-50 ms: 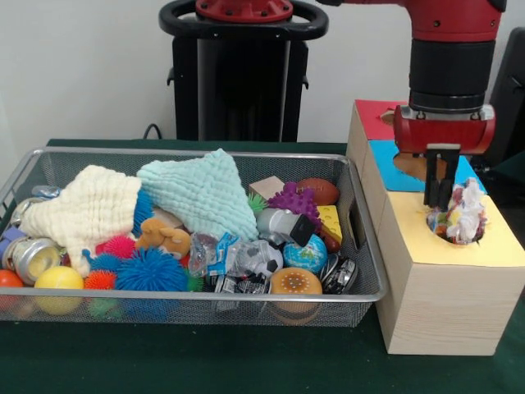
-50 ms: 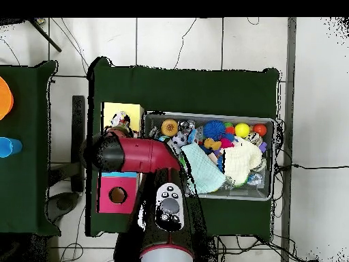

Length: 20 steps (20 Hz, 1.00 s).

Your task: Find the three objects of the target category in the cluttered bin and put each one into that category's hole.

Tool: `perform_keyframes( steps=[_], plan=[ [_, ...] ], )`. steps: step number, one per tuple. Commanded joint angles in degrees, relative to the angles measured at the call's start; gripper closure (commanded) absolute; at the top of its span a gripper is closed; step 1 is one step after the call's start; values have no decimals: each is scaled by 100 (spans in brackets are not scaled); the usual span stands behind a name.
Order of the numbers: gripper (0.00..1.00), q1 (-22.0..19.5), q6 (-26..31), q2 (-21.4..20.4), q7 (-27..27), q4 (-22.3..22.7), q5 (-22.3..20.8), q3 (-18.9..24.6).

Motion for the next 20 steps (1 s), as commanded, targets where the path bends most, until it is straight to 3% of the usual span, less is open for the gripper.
perform_keyframes(
  steps=[1, 9, 15, 20],
  plan=[
    [100, -211, 1074, -140, 80, 635, -304, 476],
    [100, -165, 1043, -134, 170, 566, -397, 393],
    [100, 438, 691, 257, 499, -188, -708, -208],
    [100, 513, 684, 342, 619, -426, -645, -243]
  ],
)
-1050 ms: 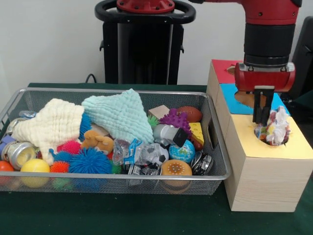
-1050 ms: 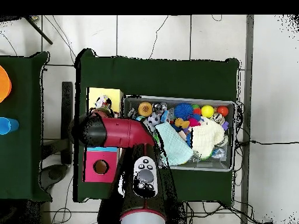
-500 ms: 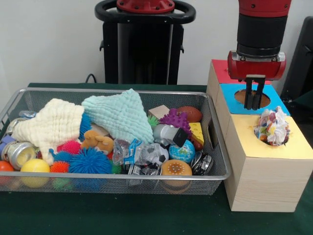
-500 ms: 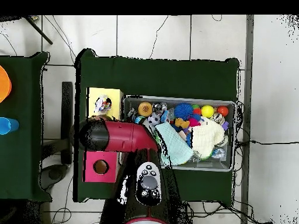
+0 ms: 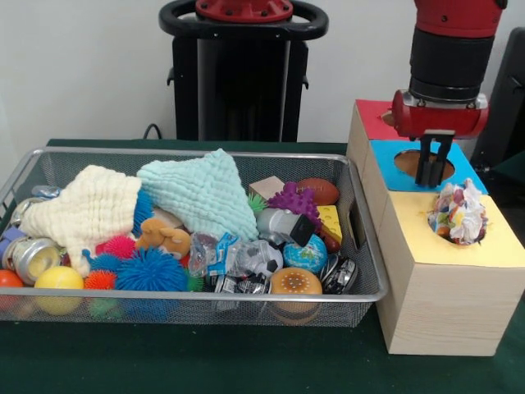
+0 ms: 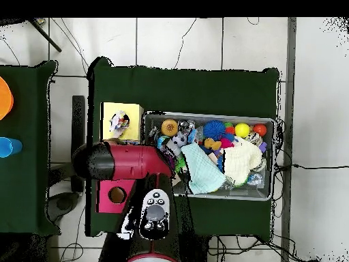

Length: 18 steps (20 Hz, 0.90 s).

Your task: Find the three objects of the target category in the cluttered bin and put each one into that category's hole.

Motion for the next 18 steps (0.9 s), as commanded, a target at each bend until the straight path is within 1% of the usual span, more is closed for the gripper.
perform_keyframes(
  steps=[1, 10, 13, 15, 18],
  plan=[
    [100, 127, 223, 339, 628, -435, -252, 20],
    [100, 64, 374, 256, 723, -463, -86, 127],
    [100, -48, 454, 203, 796, -294, 42, 204],
    [100, -98, 588, 92, 722, -217, 53, 254],
    [100, -70, 772, -174, 566, -159, -51, 211]
  ],
)
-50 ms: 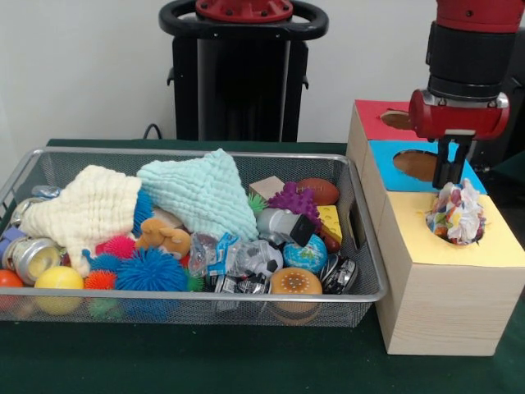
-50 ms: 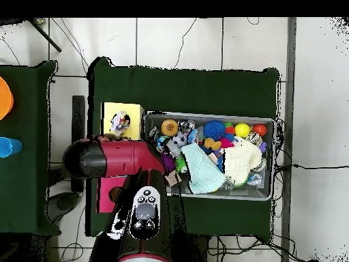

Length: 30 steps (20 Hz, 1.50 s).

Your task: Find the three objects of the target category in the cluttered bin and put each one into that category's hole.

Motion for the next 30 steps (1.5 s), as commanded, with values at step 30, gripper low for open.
perform_keyframes(
  steps=[30],
  plan=[
    [100, 82, 124, -236, 1096, -338, -62, -211]
  ],
)
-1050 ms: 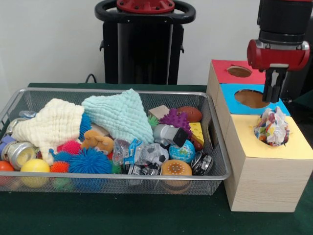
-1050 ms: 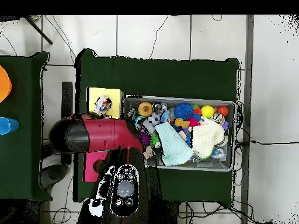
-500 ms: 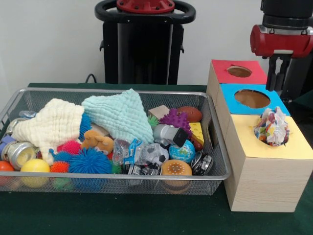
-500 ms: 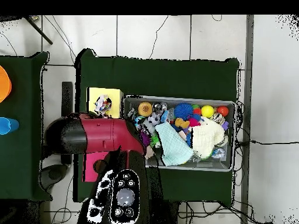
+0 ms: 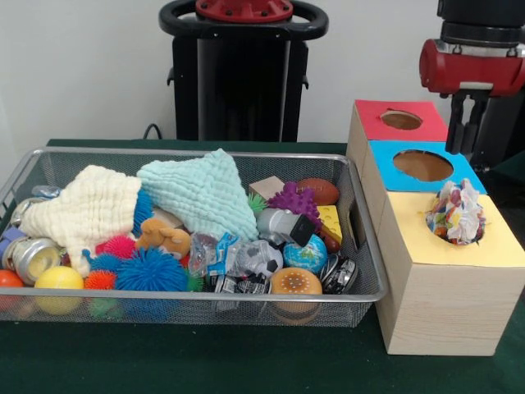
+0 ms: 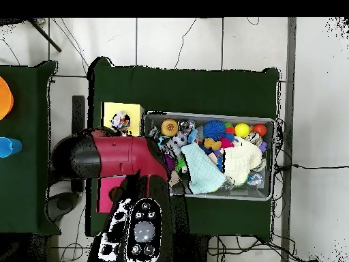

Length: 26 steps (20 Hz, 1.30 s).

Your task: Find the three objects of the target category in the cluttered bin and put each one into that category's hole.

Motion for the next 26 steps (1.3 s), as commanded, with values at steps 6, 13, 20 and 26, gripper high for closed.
perform_keyframes(
  steps=[6, 13, 20, 26],
  plan=[
    [100, 17, -417, 352, 1106, -191, 17, -17],
    [100, 53, -577, 472, 1182, -258, 68, -54],
    [100, 89, -900, 620, 1169, -157, 37, -134],
    [100, 89, -1200, 706, 1146, -40, 46, -129]
  ],
)
